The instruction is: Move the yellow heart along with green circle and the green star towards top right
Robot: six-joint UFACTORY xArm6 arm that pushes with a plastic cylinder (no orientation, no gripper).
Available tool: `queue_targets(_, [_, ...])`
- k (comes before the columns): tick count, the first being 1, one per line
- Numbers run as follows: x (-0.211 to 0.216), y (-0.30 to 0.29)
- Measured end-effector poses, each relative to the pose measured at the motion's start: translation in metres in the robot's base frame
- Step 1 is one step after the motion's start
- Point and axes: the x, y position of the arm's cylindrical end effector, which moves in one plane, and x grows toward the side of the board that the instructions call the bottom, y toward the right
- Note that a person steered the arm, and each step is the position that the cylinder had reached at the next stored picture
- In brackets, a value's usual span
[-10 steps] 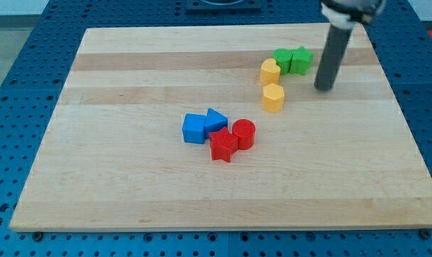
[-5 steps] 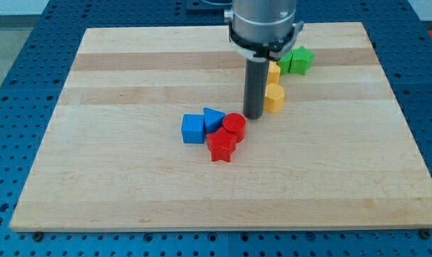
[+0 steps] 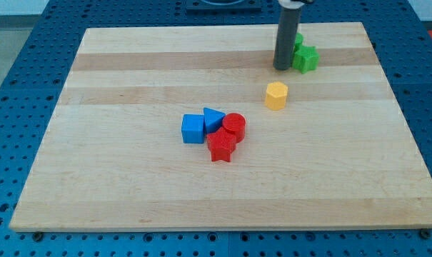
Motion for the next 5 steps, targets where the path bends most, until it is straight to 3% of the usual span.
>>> queue_targets(1, [0.0, -0.003])
queue_targets(3, [0.0, -0.099])
queue_targets(4, [-0.035, -0.075])
queue_targets(5, [-0.036, -0.043])
